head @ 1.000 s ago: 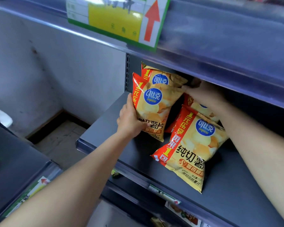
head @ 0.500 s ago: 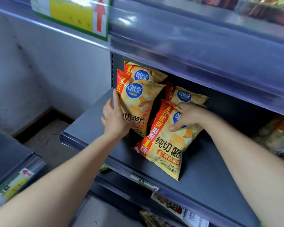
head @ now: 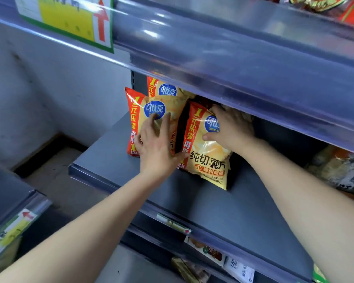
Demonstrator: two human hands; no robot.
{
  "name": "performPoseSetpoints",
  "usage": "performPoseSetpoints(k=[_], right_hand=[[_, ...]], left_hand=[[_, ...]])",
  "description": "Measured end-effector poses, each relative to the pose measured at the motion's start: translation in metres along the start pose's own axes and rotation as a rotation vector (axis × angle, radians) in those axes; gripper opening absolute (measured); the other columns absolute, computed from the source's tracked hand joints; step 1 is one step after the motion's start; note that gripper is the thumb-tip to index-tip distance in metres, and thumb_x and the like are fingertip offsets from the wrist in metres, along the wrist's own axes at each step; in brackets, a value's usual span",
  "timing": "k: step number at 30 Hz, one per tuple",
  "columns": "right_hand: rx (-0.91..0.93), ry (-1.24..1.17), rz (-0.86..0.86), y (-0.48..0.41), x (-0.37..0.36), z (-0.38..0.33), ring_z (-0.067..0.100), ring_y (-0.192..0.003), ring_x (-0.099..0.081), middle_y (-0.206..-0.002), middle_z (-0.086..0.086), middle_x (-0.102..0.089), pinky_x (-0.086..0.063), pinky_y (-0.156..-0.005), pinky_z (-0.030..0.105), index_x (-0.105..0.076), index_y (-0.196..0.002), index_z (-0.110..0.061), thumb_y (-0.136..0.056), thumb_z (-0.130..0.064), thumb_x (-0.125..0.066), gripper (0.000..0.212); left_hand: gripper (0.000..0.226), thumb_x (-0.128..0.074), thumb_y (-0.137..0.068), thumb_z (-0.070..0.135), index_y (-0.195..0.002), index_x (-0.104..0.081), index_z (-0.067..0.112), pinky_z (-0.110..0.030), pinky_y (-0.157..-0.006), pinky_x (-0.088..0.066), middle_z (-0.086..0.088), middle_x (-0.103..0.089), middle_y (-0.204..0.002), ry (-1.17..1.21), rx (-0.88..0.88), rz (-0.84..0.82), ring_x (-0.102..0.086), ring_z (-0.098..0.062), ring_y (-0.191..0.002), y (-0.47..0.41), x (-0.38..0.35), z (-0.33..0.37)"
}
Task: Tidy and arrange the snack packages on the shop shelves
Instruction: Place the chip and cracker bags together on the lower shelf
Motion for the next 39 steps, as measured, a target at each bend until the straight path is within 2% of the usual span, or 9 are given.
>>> performPoseSetpoints(k=[5, 11, 15, 18, 20, 27, 33, 36, 39], right_hand=[[0.035, 0.248, 0.113, 0.004, 0.002, 0.003, 0.025, -0.128, -0.041, -0.143, 0.003, -0.041, -0.028, -0.084, 0.028, -0.036, -0.140, -0.019, -0.087, -0.041, -0.065, 0.065], [0.132, 0.368, 0.171, 0.008, 0.000, 0.005, 0.029, -0.134, -0.037, -0.149, 0.004, -0.034, -0.032, -0.104, 0.040, -0.017, -0.151, -0.031, -0.081, -0.050, -0.068, 0.089], [0.227, 0.474, 0.181, 0.016, -0.014, 0.003, 0.029, -0.137, -0.031, -0.152, 0.004, -0.026, -0.023, -0.112, 0.043, -0.021, -0.150, -0.033, -0.078, -0.064, -0.060, 0.087], [0.178, 0.518, 0.129, 0.022, -0.027, 0.012, 0.030, -0.138, -0.026, -0.151, 0.009, -0.025, -0.018, -0.112, 0.043, -0.007, -0.151, -0.032, -0.050, -0.086, -0.061, 0.127], [0.176, 0.567, 0.118, 0.024, -0.035, 0.013, 0.031, -0.137, -0.026, -0.149, 0.013, -0.026, -0.018, -0.111, 0.042, 0.005, -0.152, -0.031, -0.045, -0.086, -0.065, 0.139], [0.334, 0.691, 0.395, 0.031, -0.007, -0.013, 0.035, -0.137, -0.026, -0.149, 0.017, -0.029, -0.019, -0.111, 0.044, -0.011, -0.154, -0.024, -0.068, -0.049, -0.079, 0.112], [0.299, 0.717, 0.423, 0.024, -0.030, 0.000, 0.035, -0.142, -0.021, -0.156, 0.018, -0.020, -0.013, -0.114, 0.049, -0.016, -0.153, -0.024, -0.077, -0.022, -0.073, 0.095], [0.297, 0.737, 0.453, 0.028, -0.042, 0.005, 0.039, -0.140, -0.026, -0.155, 0.023, -0.020, -0.018, -0.112, 0.051, -0.024, -0.151, -0.026, -0.061, -0.044, -0.081, 0.108], [0.244, 0.798, 0.447, 0.027, -0.049, 0.015, 0.038, -0.139, -0.027, -0.156, 0.023, -0.018, -0.015, -0.111, 0.049, -0.024, -0.151, -0.027, -0.047, -0.067, -0.081, 0.125]], left_hand=[[0.133, -0.088, -0.061, 0.039, -0.153, 0.008, 0.029, -0.063, -0.111, -0.014, -0.008, 0.015, -0.160, 0.103, 0.263, -0.011, 0.009, -0.028, -0.148, -0.014, 0.001, -0.033], [0.113, -0.077, -0.072, 0.010, -0.155, 0.000, 0.022, -0.045, -0.109, -0.036, -0.004, -0.028, -0.155, 0.246, 0.191, -0.016, -0.030, -0.027, -0.139, -0.035, -0.003, -0.047], [0.112, -0.069, -0.071, -0.005, -0.155, 0.000, 0.024, -0.039, -0.104, -0.037, -0.003, -0.030, -0.154, 0.149, 0.092, -0.072, -0.035, -0.028, -0.134, -0.041, -0.003, -0.047], [0.113, -0.067, -0.073, -0.004, -0.154, 0.004, 0.029, -0.042, -0.096, -0.042, -0.005, -0.028, -0.152, 0.083, 0.068, -0.106, -0.037, -0.031, -0.131, -0.043, -0.004, -0.046], [0.112, -0.067, -0.074, -0.003, -0.154, 0.005, 0.030, -0.044, -0.093, -0.044, -0.008, -0.027, -0.151, 0.063, 0.067, -0.109, -0.036, -0.032, -0.131, -0.042, -0.005, -0.045], [0.113, -0.070, -0.073, 0.002, -0.153, 0.003, 0.033, -0.049, -0.092, -0.046, -0.008, -0.026, -0.151, 0.016, 0.081, -0.095, -0.033, -0.035, -0.132, -0.040, -0.003, -0.047], [0.117, -0.078, -0.070, 0.011, -0.152, 0.000, 0.039, -0.047, -0.098, -0.042, -0.011, -0.028, -0.148, 0.123, 0.073, -0.090, -0.032, -0.033, -0.133, -0.038, -0.001, -0.039], [0.131, -0.089, -0.060, 0.029, -0.153, 0.003, 0.034, -0.045, -0.102, -0.038, -0.009, -0.028, -0.147, 0.182, 0.138, -0.091, -0.028, -0.029, -0.136, -0.039, -0.004, -0.038], [0.126, -0.085, -0.066, 0.032, -0.154, 0.005, 0.027, -0.045, -0.095, -0.042, -0.008, -0.030, -0.143, 0.133, 0.183, -0.067, -0.029, -0.029, -0.133, -0.040, -0.007, -0.035]])
Point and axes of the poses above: each hand's wrist, its own y-axis away from the middle knuckle, its own x-axis out of the back of the hand, z = x × y, the point moved 8 cm from there along -y, towards the middle knuckle
